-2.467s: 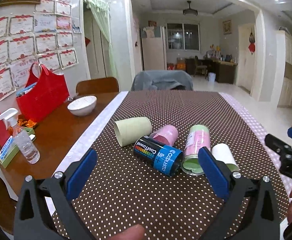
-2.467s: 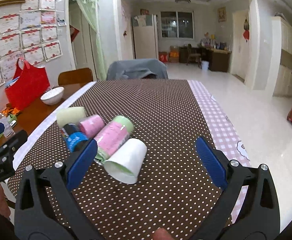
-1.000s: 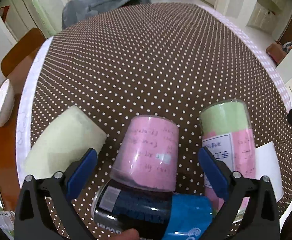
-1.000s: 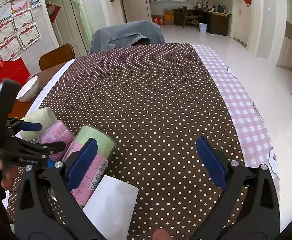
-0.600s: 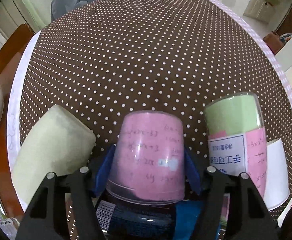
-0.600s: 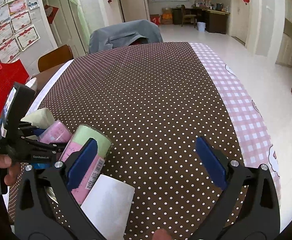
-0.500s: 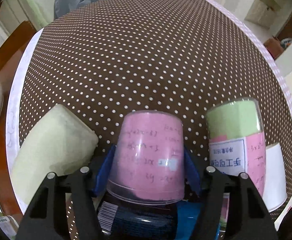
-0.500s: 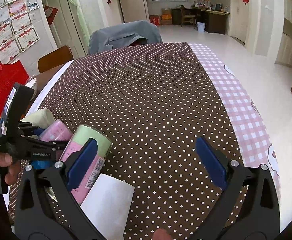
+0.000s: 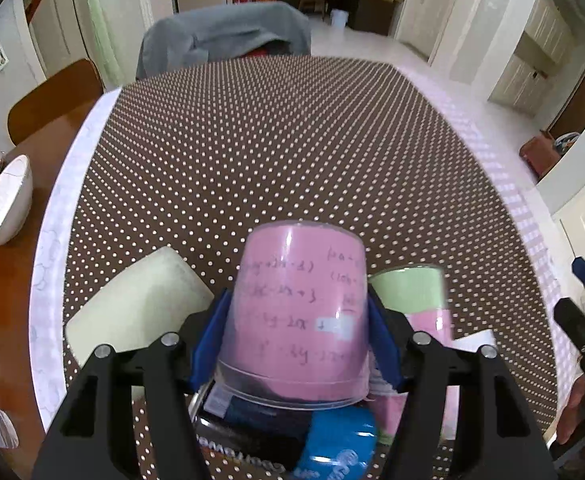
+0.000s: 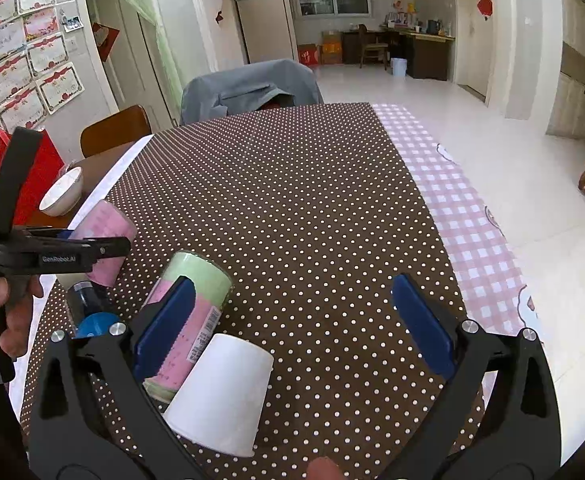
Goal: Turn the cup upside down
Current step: 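Close the left gripper on the pink translucent cup and lift it, then rotate the held pink cup upright and lower it onto the tablecloth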
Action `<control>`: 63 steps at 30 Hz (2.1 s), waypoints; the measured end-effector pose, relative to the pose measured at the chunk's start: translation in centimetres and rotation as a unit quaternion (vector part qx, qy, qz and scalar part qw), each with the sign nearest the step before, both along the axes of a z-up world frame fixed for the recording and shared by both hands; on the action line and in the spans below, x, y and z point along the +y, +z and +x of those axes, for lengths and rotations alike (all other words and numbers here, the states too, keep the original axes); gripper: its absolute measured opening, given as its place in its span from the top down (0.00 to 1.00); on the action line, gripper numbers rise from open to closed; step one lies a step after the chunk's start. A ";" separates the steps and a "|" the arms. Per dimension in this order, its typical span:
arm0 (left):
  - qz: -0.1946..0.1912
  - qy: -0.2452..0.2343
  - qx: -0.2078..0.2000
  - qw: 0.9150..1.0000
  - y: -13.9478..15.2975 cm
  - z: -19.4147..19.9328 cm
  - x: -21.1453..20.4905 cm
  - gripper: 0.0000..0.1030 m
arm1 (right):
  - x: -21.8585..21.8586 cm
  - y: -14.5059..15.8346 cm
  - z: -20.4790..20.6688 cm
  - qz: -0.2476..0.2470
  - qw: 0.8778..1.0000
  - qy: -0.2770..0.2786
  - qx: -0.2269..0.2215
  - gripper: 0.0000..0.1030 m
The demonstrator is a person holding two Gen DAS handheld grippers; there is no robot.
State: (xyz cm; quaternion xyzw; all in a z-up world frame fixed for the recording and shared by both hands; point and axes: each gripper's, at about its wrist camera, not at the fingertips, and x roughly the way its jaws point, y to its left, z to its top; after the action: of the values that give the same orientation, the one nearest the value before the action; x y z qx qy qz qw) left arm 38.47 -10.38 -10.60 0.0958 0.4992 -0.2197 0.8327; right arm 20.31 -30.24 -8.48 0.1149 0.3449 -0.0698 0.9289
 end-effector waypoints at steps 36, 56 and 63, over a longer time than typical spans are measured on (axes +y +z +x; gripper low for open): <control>-0.071 0.010 -0.057 0.996 1.2 -23.0 2.1 0.38 | 1.7 0.2 -14.8 -0.002 0.997 0.008 -0.073 0.06; -0.058 0.038 -0.008 0.998 -5.8 -23.4 1.4 0.37 | 2.5 -0.1 -16.0 -0.002 0.995 0.017 -0.096 0.06; -0.049 0.050 -0.002 0.998 -7.1 -22.7 1.5 0.29 | 3.0 -0.4 -15.8 -0.005 0.996 0.021 -0.091 0.06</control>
State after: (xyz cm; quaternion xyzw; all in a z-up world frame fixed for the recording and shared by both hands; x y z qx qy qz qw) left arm 15.79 -8.93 -17.73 0.0303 0.4902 -0.2015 0.8475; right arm 4.49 -27.29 -8.83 0.1089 0.2608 -0.0410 0.9584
